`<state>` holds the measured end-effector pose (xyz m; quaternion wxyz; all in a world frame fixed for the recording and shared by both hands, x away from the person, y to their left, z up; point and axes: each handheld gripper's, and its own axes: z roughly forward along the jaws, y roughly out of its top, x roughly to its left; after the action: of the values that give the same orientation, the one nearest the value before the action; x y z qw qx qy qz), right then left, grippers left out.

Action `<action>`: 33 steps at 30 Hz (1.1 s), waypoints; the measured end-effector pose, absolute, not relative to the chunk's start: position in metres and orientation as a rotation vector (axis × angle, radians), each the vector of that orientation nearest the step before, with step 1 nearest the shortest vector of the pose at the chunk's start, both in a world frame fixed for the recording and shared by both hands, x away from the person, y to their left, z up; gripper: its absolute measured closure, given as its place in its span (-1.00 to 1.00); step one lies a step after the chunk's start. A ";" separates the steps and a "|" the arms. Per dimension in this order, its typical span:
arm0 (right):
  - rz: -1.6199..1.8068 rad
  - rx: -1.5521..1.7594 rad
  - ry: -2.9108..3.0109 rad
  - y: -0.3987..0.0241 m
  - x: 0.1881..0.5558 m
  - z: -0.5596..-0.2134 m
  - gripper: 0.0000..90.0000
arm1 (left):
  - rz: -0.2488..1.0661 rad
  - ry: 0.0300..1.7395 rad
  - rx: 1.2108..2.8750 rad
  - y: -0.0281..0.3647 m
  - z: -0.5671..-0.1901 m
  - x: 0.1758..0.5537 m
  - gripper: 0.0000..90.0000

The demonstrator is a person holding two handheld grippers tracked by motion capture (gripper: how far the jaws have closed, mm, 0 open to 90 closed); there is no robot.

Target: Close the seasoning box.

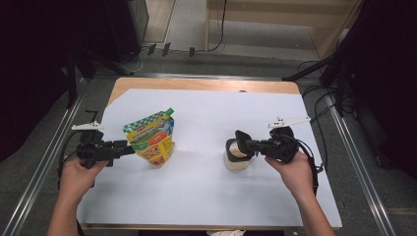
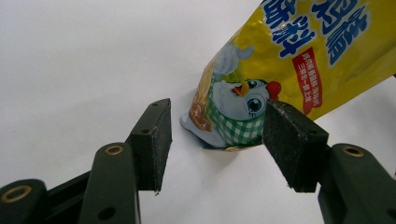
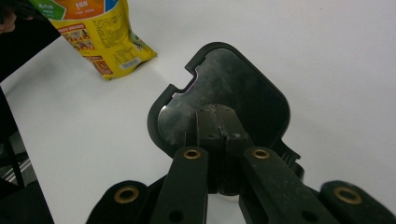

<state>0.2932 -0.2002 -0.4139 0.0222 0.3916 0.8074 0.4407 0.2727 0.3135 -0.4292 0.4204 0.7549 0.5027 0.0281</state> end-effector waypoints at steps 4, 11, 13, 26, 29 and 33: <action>1.347 1.202 2.530 -0.193 0.293 -0.419 1.00 | 0.069 1.258 1.893 0.313 -0.429 0.273 -0.05; 1.293 1.181 2.573 -0.183 0.293 -0.427 1.00 | 0.068 1.257 1.891 0.313 -0.429 0.273 -0.05; 1.288 1.175 2.576 -0.182 0.292 -0.427 1.00 | 0.067 1.258 1.889 0.313 -0.429 0.273 -0.05; 1.307 1.146 2.539 -0.185 0.292 -0.423 0.71 | 0.069 1.259 1.881 0.312 -0.428 0.274 -0.05; 1.323 1.131 2.513 -0.189 0.292 -0.420 0.55 | 0.071 1.260 1.880 0.312 -0.428 0.273 -0.05; 1.343 1.138 2.482 -0.195 0.293 -0.419 0.42 | 0.074 1.261 1.880 0.312 -0.428 0.273 -0.06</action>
<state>0.2931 -0.1947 -0.4191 0.0494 0.3734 0.8147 0.4409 0.2732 0.3118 -0.4277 0.4245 0.7515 0.5042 0.0296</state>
